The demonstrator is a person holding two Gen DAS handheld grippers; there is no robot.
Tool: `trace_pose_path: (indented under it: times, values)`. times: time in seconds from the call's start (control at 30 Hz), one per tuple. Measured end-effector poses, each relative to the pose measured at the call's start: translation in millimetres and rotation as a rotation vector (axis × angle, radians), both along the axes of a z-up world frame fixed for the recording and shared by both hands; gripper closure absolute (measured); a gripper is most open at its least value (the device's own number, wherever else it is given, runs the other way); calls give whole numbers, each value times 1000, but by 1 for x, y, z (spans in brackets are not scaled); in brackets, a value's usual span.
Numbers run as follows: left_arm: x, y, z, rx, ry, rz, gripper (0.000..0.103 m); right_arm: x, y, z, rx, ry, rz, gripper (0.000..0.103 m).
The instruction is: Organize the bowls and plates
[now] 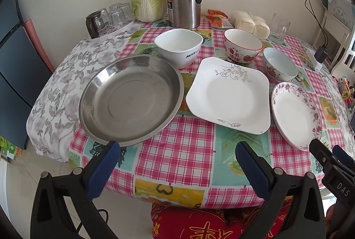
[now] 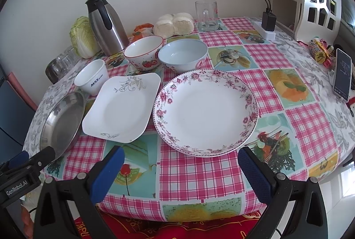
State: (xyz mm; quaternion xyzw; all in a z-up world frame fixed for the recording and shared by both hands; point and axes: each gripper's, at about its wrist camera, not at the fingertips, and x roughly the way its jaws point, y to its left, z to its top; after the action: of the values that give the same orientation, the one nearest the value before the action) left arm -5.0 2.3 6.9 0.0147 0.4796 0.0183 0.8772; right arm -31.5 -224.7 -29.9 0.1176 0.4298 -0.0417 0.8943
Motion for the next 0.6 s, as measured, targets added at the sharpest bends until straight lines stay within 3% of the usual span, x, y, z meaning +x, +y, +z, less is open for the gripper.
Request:
trace_pose_path:
  times: [0.6]
  values:
    - [0, 1, -1, 7, -2, 12, 0, 0, -2, 0, 1, -2, -5, 0]
